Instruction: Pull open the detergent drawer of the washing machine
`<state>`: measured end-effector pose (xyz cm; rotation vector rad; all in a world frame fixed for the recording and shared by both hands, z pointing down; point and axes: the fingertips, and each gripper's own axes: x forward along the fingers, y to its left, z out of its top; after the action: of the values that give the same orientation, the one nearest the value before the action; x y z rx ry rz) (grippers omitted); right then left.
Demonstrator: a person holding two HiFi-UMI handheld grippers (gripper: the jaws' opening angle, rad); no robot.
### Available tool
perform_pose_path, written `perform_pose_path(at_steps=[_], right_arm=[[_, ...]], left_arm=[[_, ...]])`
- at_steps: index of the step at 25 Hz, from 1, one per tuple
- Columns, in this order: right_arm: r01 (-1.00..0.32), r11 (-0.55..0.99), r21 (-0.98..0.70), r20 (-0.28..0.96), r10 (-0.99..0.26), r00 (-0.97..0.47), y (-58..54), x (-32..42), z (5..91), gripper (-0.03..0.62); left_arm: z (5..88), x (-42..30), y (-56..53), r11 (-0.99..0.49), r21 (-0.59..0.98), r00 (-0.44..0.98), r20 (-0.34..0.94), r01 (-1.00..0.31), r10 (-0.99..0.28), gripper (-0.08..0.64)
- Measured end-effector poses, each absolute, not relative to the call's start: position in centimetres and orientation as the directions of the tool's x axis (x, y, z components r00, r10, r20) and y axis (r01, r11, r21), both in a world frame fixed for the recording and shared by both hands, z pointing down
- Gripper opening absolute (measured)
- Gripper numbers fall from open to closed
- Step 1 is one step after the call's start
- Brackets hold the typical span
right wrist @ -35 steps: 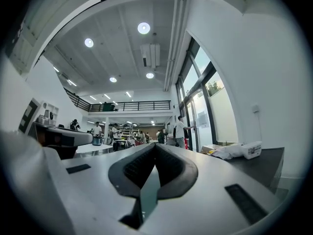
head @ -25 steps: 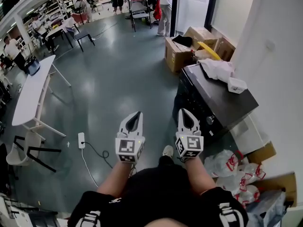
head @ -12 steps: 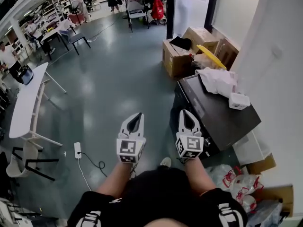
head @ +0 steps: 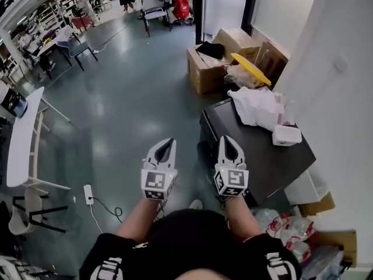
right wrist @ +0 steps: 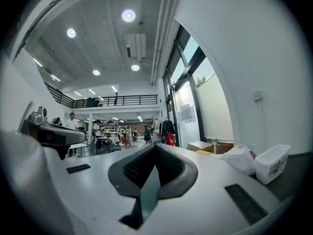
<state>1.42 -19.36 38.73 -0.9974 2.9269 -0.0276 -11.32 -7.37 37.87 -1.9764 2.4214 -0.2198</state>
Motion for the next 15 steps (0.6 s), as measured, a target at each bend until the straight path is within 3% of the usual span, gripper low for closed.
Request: perform_pose_path(at_steps=[15], right_arm=[[-0.743,0.665,-0.072,-0.001,-0.745,-0.667,-28.0,8.4,41.1,0.002]], left_arm=[[39.2,-7.9,-18.3,0.052,-0.124,-0.068,0.125,-0.991,-0.990,-0.003]])
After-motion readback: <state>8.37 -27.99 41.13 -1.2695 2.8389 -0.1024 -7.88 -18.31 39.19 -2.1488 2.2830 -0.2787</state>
